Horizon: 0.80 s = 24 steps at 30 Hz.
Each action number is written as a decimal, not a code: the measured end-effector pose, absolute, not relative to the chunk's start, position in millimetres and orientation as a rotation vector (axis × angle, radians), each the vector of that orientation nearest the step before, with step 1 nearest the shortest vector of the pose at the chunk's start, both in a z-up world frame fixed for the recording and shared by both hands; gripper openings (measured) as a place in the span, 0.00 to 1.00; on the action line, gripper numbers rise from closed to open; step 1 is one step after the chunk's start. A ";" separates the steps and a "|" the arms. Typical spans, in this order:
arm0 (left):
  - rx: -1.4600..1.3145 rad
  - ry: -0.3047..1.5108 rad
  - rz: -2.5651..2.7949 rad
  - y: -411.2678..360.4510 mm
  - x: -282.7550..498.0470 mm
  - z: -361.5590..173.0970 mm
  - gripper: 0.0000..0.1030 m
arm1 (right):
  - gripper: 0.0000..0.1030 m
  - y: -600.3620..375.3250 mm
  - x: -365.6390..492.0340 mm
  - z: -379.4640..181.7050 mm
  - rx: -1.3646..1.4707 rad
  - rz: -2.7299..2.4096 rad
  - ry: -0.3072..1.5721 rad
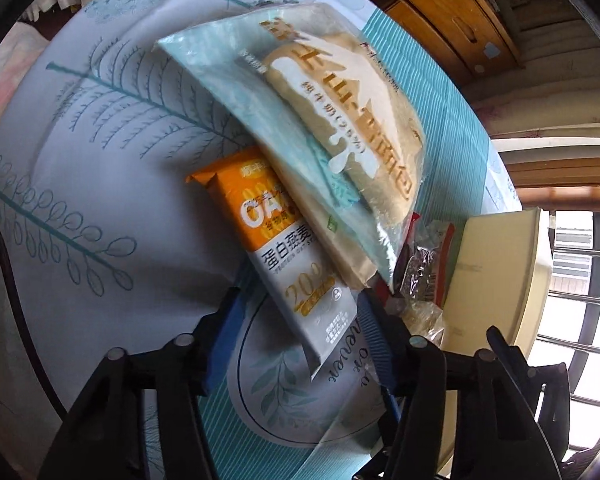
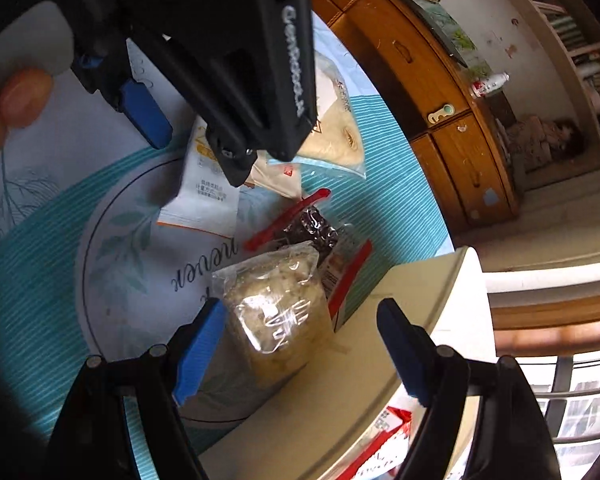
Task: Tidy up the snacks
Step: 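Grasp the clear crumb-cake bag with the right gripper while the left grasps the orange OATS bar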
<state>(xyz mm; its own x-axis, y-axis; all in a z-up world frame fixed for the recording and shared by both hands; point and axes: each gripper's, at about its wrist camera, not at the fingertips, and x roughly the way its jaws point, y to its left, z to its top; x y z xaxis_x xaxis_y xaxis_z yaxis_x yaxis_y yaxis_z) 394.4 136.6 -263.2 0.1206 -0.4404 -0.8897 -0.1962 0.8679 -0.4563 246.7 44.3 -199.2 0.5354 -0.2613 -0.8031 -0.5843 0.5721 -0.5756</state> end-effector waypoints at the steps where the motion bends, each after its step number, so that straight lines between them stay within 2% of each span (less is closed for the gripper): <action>1: -0.531 1.463 -0.192 133.9 395.5 -263.7 0.51 | 0.77 45.5 247.8 -200.1 -0.982 0.243 1.031; 2: -0.523 1.461 -0.187 131.6 396.1 -263.5 0.51 | 0.77 45.9 248.6 -200.8 -0.981 0.248 1.036; 6: -0.474 1.462 -0.176 122.4 398.5 -262.1 0.39 | 0.76 47.7 253.2 -207.8 -0.988 0.264 1.063; 13: -0.468 1.456 -0.161 117.9 401.4 -262.4 0.33 | 0.76 51.5 256.1 -224.9 -1.024 0.272 1.121; 17: -0.506 1.453 -0.174 131.2 397.8 -263.5 0.28 | 0.66 51.5 256.8 -229.2 -1.019 0.276 1.143; 24: -0.540 1.456 -0.204 144.4 394.5 -262.5 0.22 | 0.62 51.0 258.1 -228.3 -0.996 0.294 1.168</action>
